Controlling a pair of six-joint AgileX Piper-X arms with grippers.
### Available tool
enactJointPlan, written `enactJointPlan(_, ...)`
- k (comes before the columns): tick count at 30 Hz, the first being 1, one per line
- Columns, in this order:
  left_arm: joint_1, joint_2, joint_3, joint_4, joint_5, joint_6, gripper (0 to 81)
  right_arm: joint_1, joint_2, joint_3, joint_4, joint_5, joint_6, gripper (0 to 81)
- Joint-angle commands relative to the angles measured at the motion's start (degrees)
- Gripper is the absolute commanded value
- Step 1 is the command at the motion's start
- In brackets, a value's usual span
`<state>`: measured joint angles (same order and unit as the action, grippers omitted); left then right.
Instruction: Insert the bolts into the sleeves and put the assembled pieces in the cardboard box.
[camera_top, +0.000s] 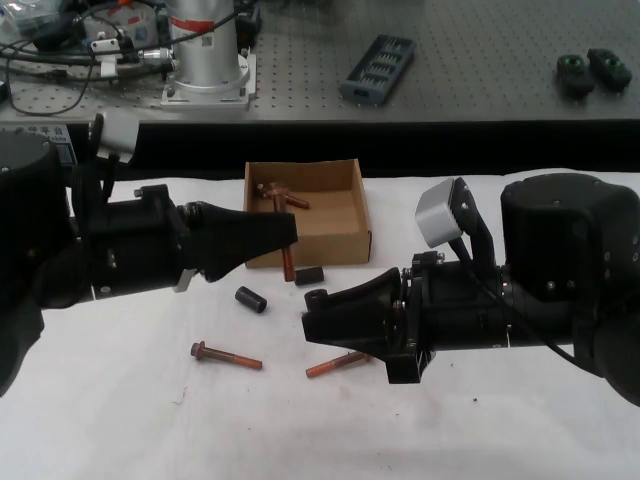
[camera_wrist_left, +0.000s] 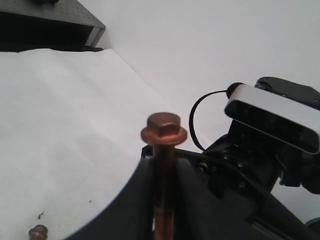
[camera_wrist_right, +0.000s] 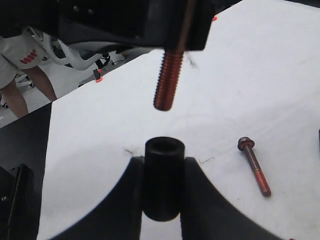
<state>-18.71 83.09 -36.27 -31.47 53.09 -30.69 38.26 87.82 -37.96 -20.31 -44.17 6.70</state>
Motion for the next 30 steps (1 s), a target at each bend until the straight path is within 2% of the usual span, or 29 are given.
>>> enactJointPlan(1, -1.8, 0.2, -0.2, -0.8, -1.1, 2.1, 0.6, -0.2, 0.0, -0.1, -1.1, -0.5, 0.2, 5.0)
enactJointPlan(6, -4.7, 0.2, -0.2, -0.8, -2.8, 2.6, 0.6, -0.2, 0.0, -0.1, -1.0, -0.5, 0.2, 5.0)
enactJointPlan(30, -4.7, 0.2, -0.3, -5.1, -9.3, 2.2, 0.6, -0.2, 0.0, -0.1, -1.0, -0.5, 0.2, 5.0)
